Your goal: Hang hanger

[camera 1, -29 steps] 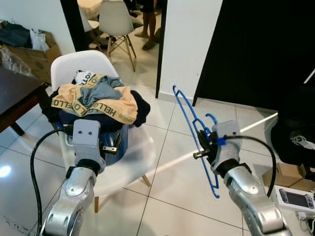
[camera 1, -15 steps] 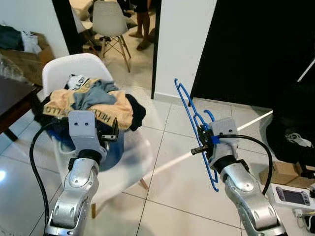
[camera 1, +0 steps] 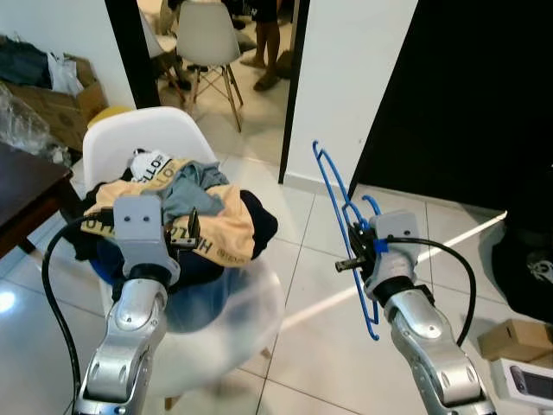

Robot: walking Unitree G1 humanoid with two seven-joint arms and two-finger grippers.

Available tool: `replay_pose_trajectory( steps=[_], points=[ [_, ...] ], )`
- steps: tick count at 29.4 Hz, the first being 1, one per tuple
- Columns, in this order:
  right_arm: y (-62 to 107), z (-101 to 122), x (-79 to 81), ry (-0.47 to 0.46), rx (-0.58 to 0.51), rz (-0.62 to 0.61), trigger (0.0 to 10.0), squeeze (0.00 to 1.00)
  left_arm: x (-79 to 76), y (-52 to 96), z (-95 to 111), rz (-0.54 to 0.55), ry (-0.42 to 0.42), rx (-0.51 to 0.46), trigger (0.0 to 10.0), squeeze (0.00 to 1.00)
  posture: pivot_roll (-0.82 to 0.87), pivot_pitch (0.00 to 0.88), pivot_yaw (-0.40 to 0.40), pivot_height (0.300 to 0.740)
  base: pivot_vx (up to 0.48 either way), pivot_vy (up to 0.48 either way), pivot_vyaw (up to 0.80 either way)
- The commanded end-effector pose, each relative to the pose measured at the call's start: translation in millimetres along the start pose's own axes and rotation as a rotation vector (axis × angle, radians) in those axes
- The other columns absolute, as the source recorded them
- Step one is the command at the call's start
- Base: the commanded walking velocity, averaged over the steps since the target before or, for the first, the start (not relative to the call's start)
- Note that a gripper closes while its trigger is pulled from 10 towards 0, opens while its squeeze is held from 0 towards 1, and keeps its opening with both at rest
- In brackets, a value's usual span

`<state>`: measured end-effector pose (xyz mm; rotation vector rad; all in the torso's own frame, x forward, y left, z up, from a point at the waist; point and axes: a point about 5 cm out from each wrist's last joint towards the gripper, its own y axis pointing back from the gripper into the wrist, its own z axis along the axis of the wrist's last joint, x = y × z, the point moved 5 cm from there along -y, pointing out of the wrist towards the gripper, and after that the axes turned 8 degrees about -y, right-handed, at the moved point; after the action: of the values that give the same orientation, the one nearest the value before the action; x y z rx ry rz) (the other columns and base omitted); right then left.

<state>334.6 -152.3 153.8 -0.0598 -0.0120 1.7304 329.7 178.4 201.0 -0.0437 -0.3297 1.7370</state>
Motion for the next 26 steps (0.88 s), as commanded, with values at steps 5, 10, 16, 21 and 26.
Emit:
replay_pose_trajectory(
  steps=[5,10,16,21,26],
  points=[
    [2.6,-3,-3.9,0.001,0.004,-0.01,10.0,0.0,14.1,-1.7,7,0.072,0.057,0.023,10.0,0.0,-0.01,0.134,-0.021,0.74,0.0,0.0,0.0],
    [2.3,-2,-5.6,0.003,0.006,-0.013,10.0,0.0,23.7,10.6,-9,0.16,0.17,0.171,10.0,0.0,-0.01,0.146,-0.025,0.74,0.0,0.0,0.0],
    [1.5,-3,-6.2,-0.004,0.011,-0.017,10.0,0.0,25.4,12.9,-28,0.178,0.219,0.246,10.0,0.0,-0.01,0.15,-0.028,0.74,0.0,0.0,0.0],
    [1.2,-3,-5.9,-0.011,0.013,-0.017,10.0,0.0,23.2,2.8,-45,0.128,0.238,0.294,10.0,0.0,-0.01,0.151,-0.026,0.74,0.0,0.0,0.0],
    [1.4,-2,-5.3,-0.027,0.013,-0.018,10.0,0.0,19.7,-6.2,-65,0.073,0.259,0.377,10.0,0.0,-0.03,0.155,-0.014,0.74,0.0,0.0,0.0]
  ],
)
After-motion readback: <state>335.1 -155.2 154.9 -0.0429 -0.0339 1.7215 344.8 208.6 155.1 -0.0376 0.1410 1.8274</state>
